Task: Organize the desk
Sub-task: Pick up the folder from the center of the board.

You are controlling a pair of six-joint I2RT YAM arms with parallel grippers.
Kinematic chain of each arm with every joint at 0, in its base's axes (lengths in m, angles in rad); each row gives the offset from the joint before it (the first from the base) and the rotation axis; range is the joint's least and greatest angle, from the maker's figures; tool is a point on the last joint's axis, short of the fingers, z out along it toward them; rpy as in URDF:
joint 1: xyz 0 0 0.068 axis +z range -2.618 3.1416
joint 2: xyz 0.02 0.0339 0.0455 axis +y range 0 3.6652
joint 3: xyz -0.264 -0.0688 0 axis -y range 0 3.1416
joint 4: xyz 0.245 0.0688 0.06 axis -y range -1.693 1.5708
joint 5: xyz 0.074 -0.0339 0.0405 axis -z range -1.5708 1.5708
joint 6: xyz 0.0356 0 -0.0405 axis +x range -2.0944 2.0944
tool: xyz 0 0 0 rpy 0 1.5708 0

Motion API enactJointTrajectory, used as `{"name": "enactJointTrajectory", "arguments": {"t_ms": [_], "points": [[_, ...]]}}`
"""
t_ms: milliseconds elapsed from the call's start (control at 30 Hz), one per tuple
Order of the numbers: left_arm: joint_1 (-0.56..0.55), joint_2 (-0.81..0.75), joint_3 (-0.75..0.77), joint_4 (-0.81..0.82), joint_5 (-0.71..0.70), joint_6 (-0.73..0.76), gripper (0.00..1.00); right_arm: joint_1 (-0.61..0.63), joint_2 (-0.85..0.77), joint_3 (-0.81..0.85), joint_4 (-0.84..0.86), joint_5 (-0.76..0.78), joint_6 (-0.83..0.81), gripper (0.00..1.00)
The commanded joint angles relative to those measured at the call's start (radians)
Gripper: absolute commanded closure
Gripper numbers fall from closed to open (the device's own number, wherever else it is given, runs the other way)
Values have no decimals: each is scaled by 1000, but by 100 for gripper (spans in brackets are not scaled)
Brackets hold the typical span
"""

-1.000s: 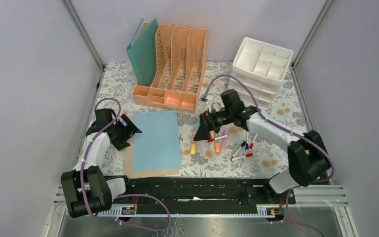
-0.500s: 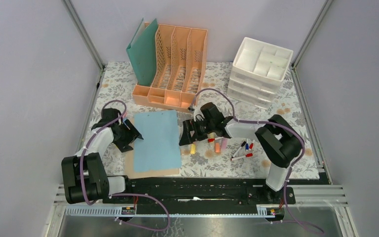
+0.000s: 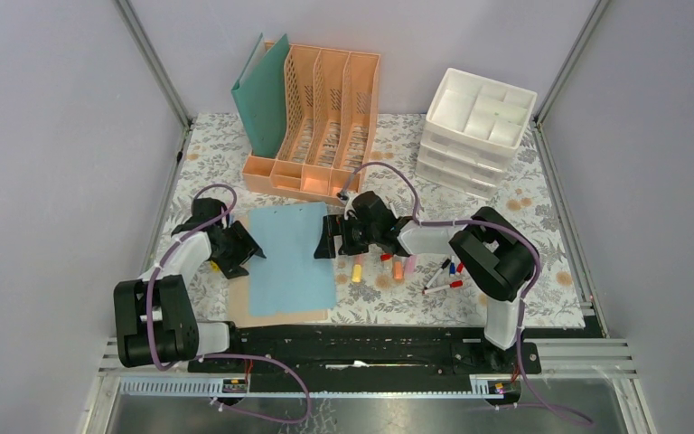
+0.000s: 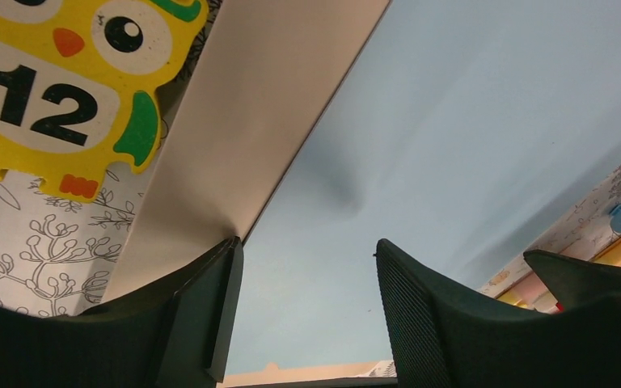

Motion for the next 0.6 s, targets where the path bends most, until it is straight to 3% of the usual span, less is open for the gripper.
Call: {"name": "enactJointTrajectory", "arguments": {"t_ms": [0,133,367,467,567], "points": [[-11,31,-17,17,3,-11,36,2,-11,3,-23,76,41,1],[-19,42,-28,35,33,-23,38,2,37,-11,32,-10,130,2],[-38,36,-51,56,84,-48,47,2,57,-24,41,-27,190,8],[-47,37,-66,67,107,-59,48,-11,52,-59,161,-102,252,17],[-55,39,-65,69,111,-60,49,-28,32,-93,330,-214,343,19]]}}
